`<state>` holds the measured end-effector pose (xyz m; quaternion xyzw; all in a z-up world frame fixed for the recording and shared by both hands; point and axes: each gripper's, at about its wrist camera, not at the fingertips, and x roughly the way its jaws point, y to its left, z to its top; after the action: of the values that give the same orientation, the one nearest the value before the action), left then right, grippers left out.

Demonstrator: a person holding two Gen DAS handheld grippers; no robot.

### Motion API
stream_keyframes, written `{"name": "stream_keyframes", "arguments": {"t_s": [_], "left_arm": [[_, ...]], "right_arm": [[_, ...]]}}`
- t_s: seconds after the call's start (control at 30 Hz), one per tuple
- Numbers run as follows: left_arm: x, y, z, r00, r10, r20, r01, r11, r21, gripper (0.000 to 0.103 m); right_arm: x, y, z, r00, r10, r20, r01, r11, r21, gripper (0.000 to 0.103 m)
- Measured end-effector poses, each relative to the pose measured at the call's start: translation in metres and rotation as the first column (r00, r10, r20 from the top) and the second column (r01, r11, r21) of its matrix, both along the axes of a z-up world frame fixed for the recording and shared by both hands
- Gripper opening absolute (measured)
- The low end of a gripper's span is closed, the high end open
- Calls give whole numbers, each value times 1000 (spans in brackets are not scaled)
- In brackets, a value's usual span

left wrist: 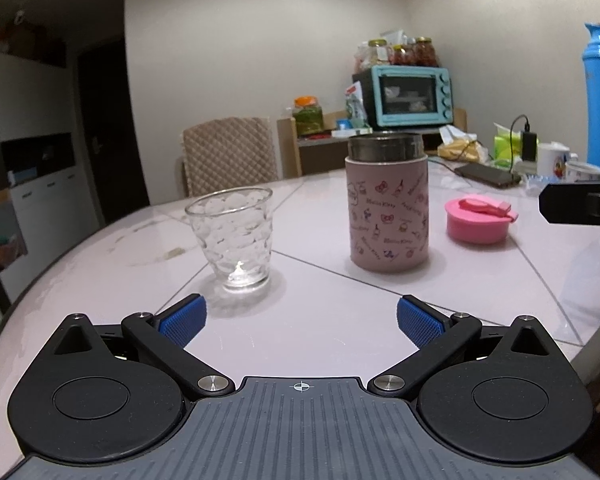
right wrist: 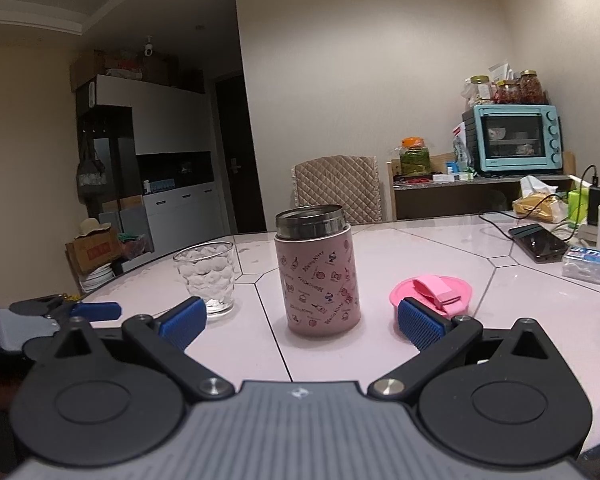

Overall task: Unscrew bottle cap and pour
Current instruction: 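Move the right gripper toward the pink thermos while the left gripper approaches the glass cup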

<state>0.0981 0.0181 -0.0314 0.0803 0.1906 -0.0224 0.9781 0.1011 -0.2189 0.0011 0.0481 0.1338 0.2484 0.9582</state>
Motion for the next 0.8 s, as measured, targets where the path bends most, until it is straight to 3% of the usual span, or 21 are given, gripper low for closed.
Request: {"name": "stream_keyframes", "arguments": {"t_s": [0.2, 0.8], "left_arm": [[13, -2, -1, 1000, -18, -4, 18, 1000, 25, 103], [43, 25, 2, 1000, -23, -8, 23, 1000, 9, 103]], "right_arm": [[13, 8, -1, 1000, 24, 5, -24, 1000, 2, 103], [40, 19, 0, 1000, 13, 1, -13, 1000, -24, 103]]}}
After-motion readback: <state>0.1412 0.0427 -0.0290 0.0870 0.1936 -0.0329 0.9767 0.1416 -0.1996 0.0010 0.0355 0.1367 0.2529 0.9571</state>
